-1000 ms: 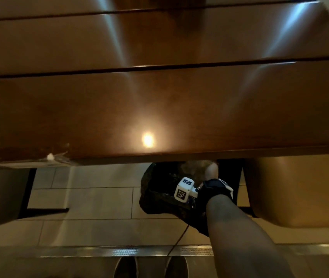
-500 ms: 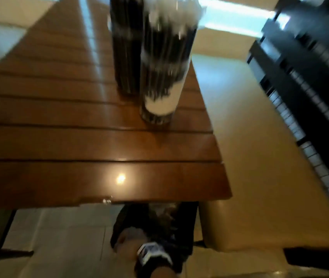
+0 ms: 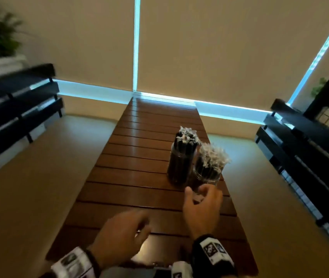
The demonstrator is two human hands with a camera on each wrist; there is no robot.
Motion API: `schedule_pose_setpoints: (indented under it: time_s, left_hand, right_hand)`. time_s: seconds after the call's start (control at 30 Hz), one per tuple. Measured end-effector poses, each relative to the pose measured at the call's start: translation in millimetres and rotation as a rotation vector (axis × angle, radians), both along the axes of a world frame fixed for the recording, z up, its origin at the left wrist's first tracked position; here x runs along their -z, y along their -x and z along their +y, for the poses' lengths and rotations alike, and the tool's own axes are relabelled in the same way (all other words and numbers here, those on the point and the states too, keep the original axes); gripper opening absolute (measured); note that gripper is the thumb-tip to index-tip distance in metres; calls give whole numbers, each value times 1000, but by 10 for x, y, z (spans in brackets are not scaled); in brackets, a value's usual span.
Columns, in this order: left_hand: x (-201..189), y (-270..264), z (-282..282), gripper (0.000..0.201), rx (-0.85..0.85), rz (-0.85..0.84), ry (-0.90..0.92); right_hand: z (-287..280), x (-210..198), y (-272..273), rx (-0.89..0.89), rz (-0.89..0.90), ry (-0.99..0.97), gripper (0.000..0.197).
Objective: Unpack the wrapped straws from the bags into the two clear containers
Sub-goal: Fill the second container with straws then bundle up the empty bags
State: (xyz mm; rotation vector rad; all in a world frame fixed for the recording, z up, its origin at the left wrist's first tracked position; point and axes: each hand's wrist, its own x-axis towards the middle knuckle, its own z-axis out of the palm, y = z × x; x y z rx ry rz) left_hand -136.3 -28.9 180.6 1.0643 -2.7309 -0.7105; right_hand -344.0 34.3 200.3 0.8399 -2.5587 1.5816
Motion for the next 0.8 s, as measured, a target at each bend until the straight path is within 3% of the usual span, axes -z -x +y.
schedule_pose_setpoints:
  time_s: [0.07, 0.13, 0.3, 0.4, 0.5, 0.63, 0.8]
  left_hand:
    - [-302, 524, -336, 18, 2, 98, 86]
    - [-453, 991, -670, 24, -58, 120, 24]
    - [-498, 1877, -1277, 100, -303, 229, -203]
    - [-451, 2255, -1471, 120, -419, 336, -245]
    - [-281, 2528, -1612, 127, -393, 378, -281]
    - [25, 2671, -1683, 107, -391, 451, -285]
    - [-76, 2575, -1678, 99, -474, 498, -285]
  right_hand:
    - [-54, -1, 247, 159, -83, 96, 63]
    - [-113, -6, 478, 229, -139, 63, 93]
    - [-343, 72, 961, 54, -224, -71, 131]
    - [-454, 156, 1134, -55, -251, -98, 130]
    - [-517, 280, 1267, -102, -220, -65, 113]
    - [-606, 309, 1344, -157, -206, -57, 98]
    - [-868, 231, 1420, -138, -219, -69, 98]
